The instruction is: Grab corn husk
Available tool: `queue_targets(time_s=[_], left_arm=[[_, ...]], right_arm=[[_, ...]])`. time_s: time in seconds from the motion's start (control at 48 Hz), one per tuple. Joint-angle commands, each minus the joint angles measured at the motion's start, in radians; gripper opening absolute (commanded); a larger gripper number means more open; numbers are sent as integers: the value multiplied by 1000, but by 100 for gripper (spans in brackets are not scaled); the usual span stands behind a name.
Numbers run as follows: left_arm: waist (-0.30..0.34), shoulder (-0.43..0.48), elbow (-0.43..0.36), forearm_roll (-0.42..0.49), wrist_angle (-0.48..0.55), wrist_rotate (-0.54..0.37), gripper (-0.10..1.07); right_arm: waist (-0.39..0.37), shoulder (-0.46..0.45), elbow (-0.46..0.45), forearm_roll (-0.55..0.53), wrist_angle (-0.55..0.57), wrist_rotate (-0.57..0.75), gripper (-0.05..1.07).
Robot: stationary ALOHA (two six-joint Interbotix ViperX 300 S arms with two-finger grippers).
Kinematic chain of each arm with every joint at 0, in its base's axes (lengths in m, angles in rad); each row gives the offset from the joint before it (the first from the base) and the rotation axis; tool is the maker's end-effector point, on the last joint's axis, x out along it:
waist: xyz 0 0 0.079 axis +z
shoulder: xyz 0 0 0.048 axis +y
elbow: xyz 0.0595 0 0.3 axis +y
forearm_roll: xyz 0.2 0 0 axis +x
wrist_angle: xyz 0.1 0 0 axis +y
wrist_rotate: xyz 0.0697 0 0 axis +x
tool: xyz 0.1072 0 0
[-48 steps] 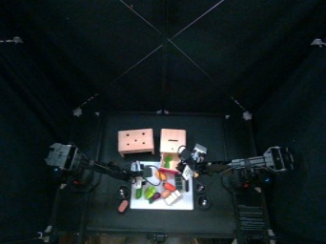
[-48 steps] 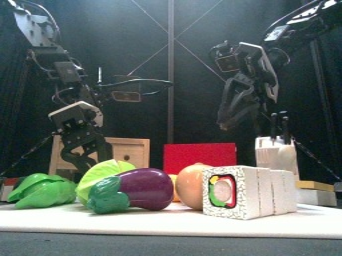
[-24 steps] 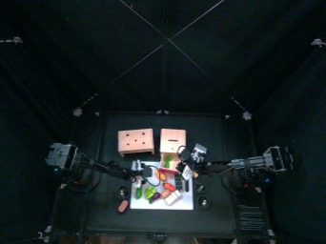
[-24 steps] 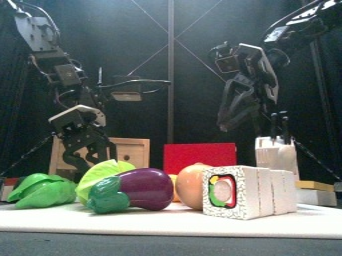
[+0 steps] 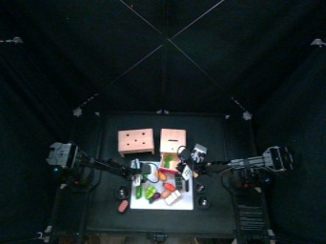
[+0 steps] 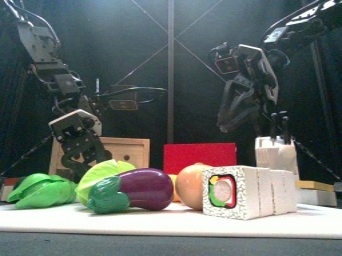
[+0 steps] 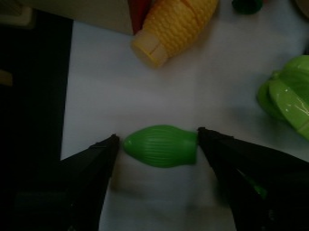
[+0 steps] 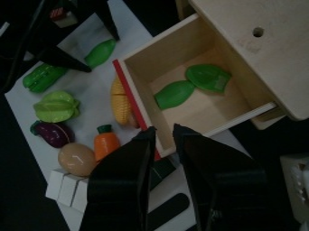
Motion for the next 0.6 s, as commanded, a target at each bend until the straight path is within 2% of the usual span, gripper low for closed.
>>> queue_targets(time_s=[0.0,0.583], left_arm=[[8,8,-6,-11,-18,2,102],[9,9,23,-38,-29,2,102]], right_arm=[[0,-12,-20,-2,-5,0,66],[0,-12,-21,-2,-5,0,66]])
